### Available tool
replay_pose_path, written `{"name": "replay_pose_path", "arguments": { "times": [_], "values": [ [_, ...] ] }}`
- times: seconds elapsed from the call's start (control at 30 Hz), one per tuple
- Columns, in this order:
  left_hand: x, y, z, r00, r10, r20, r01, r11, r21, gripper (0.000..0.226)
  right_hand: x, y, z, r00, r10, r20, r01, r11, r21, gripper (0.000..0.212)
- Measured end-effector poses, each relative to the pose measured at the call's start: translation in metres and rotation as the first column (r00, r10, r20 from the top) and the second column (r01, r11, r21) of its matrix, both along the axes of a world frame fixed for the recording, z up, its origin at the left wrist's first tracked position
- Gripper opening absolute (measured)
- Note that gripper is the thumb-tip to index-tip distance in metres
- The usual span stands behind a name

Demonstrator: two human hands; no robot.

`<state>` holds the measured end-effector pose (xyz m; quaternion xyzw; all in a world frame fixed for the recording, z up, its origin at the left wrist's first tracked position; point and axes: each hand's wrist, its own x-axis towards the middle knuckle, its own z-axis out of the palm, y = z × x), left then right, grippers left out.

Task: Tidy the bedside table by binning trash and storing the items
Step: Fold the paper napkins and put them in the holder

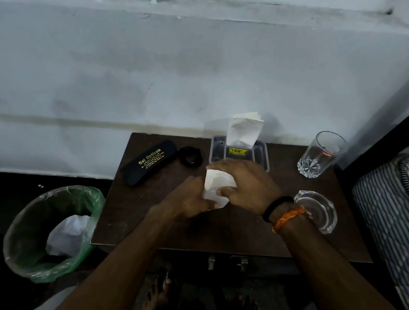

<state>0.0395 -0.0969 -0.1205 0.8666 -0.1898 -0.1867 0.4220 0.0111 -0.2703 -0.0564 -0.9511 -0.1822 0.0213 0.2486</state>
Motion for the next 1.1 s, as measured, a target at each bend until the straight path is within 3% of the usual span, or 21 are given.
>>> {"name": "replay_pose_path", "arguments": {
  "times": [0.13, 0.23, 0.27, 0.33, 0.47, 0.6, 0.7, 0.83, 1.1],
  "values": [
    [0.003, 0.000, -0.003, 1.000, -0.015, 0.011, 0.015, 1.000, 0.007, 0.051, -0.001, 0.005, -0.001, 1.000, -0.017, -0.006, 0.018, 0.992, 0.123, 0.069],
    [0.007, 0.002, -0.003, 0.997, 0.071, -0.030, -0.069, 0.995, 0.073, 0.043, 0.001, 0.000, -0.002, 0.995, -0.089, -0.039, 0.097, 0.941, 0.325, 0.077],
    [0.008, 0.003, -0.001, 0.993, 0.089, -0.072, -0.087, 0.996, 0.032, 0.037, 0.002, -0.002, -0.002, 0.991, -0.120, -0.051, 0.131, 0.910, 0.395, 0.078],
    [0.006, 0.004, 0.005, 0.978, 0.106, -0.178, -0.134, 0.979, -0.151, 0.033, 0.003, -0.005, -0.004, 0.976, -0.195, -0.100, 0.218, 0.814, 0.538, 0.077],
    [0.001, -0.004, 0.018, 0.930, 0.089, -0.356, -0.253, 0.858, -0.447, 0.049, 0.008, -0.004, -0.009, 0.917, -0.243, -0.316, 0.399, 0.558, 0.728, 0.070],
    [-0.002, -0.017, 0.025, 0.891, 0.086, -0.446, -0.341, 0.775, -0.532, 0.065, 0.010, 0.005, -0.014, 0.873, -0.210, -0.441, 0.488, 0.367, 0.792, 0.053],
    [-0.001, -0.024, 0.029, 0.878, 0.181, -0.443, -0.392, 0.804, -0.447, 0.056, 0.010, 0.009, -0.018, 0.862, -0.231, -0.451, 0.506, 0.334, 0.796, 0.041],
    [0.000, -0.032, 0.033, 0.861, 0.233, -0.451, -0.429, 0.809, -0.401, 0.066, 0.015, 0.010, -0.019, 0.862, -0.260, -0.435, 0.504, 0.352, 0.789, 0.040],
    [-0.002, -0.037, 0.030, 0.876, 0.203, -0.436, -0.408, 0.795, -0.449, 0.055, 0.018, 0.005, -0.021, 0.873, -0.264, -0.410, 0.484, 0.361, 0.797, 0.038]
  ]
}}
